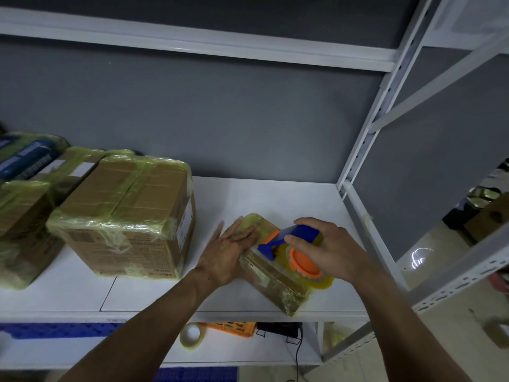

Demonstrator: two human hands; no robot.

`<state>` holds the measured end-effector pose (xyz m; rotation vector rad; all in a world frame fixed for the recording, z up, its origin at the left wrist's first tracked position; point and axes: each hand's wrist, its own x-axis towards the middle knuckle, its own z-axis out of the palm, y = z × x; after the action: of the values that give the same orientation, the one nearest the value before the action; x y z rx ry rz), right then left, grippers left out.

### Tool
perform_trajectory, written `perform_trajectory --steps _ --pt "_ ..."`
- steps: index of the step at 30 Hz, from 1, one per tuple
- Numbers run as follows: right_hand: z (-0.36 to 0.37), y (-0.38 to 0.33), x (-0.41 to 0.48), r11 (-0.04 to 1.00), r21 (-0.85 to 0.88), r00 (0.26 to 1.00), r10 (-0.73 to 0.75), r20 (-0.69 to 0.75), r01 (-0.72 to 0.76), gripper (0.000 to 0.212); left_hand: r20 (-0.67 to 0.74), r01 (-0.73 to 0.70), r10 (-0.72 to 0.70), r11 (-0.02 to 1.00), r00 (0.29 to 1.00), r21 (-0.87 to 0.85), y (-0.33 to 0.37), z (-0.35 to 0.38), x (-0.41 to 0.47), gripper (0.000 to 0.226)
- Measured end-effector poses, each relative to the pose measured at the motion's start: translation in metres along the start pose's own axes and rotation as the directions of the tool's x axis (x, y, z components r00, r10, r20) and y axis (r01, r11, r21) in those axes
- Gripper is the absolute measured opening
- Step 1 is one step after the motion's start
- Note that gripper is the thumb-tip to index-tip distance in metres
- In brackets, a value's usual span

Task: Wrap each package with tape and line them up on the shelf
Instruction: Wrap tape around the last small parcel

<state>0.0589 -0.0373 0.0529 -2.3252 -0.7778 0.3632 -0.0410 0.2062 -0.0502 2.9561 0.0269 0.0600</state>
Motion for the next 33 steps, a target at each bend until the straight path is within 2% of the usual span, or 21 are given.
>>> perform_trajectory --steps 2,8,12,15,19,24,27,30,33 --pt "-0.001 0.004 0.000 1.000 0.024 1.000 0.016 0.014 -0.017 0.055 -0.008 -0.065 0.065 0.992 0.998 -0.105 0.005 0.004 -0.003 0.131" --pt "-0.004 0.004 -0.002 0.999 0.047 1.000 -0.013 0.014 0.013 0.039 -0.105 -0.008 -0.005 0.992 0.994 -0.124 0.010 0.012 0.001 0.115" --pt "-0.019 -0.001 -0.003 0.999 0.031 1.000 -0.007 -0.030 0.008 0.040 -0.091 -0.012 0.004 0.996 0.996 -0.090 0.008 0.012 0.000 0.114" --pt "-0.030 0.000 -0.009 1.000 0.013 1.000 -0.001 -0.009 0.001 0.043 -0.091 -0.013 0.008 0.998 0.996 -0.053 0.007 0.011 0.003 0.116" --pt "-0.020 0.004 -0.017 0.999 0.020 0.999 0.046 -0.023 -0.045 0.043 -0.077 -0.032 0.028 0.998 0.997 -0.050 0.001 0.005 0.009 0.116" --pt "-0.008 -0.001 -0.014 0.997 -0.060 0.999 0.044 -0.028 -0.046 0.043 -0.041 -0.042 0.044 0.998 0.998 0.038 -0.003 -0.003 0.015 0.126" --pt "-0.006 -0.002 -0.009 0.997 -0.050 0.999 0.051 -0.003 -0.051 0.043 -0.072 -0.059 0.058 0.998 0.996 -0.016 0.007 0.005 0.011 0.136" --pt "-0.006 0.000 -0.009 0.997 -0.037 0.998 0.061 0.011 -0.060 0.044 -0.080 -0.053 0.045 0.993 0.996 -0.102 0.019 0.015 0.007 0.129" --pt "-0.008 0.002 -0.012 0.998 0.004 0.998 0.061 -0.001 -0.061 0.044 -0.147 -0.043 0.018 0.985 0.989 -0.167 0.020 0.018 0.009 0.125"
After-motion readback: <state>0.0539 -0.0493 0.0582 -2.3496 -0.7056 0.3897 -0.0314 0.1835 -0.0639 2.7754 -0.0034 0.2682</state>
